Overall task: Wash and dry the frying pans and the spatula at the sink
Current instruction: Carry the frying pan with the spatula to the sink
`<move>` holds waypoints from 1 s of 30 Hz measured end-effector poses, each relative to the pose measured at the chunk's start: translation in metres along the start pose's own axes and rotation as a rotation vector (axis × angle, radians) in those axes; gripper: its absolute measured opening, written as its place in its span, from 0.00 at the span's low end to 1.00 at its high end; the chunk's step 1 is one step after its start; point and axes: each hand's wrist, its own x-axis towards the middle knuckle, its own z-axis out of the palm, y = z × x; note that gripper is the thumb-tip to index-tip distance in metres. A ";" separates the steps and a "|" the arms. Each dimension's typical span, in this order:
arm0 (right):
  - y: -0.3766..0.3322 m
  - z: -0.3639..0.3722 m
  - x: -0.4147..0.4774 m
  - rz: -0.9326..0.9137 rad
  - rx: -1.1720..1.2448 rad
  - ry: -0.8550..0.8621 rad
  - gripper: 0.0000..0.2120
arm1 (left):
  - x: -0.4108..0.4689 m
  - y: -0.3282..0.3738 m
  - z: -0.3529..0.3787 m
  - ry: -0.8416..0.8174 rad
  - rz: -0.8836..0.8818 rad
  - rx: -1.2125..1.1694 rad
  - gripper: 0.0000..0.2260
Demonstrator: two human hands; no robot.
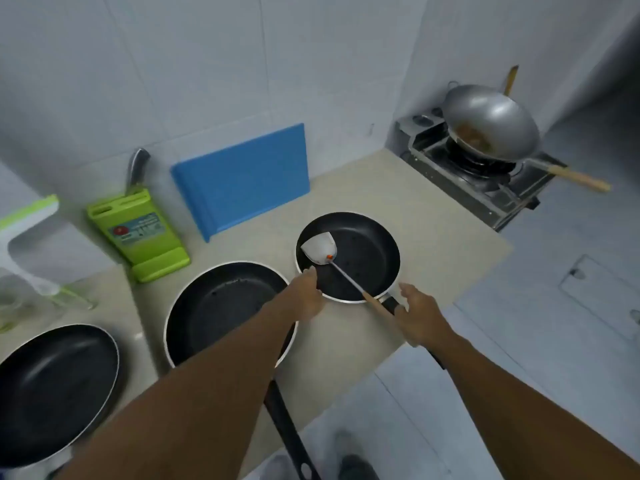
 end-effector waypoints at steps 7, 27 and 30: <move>0.025 0.004 0.074 0.044 0.197 -0.042 0.18 | 0.074 -0.001 0.049 0.079 -0.185 -0.048 0.33; 0.055 0.040 0.148 0.217 0.363 -0.125 0.09 | 0.139 -0.037 0.079 0.227 -0.273 -0.058 0.38; 0.048 0.031 0.144 0.197 0.379 -0.140 0.08 | 0.127 -0.035 0.076 0.233 -0.272 -0.082 0.38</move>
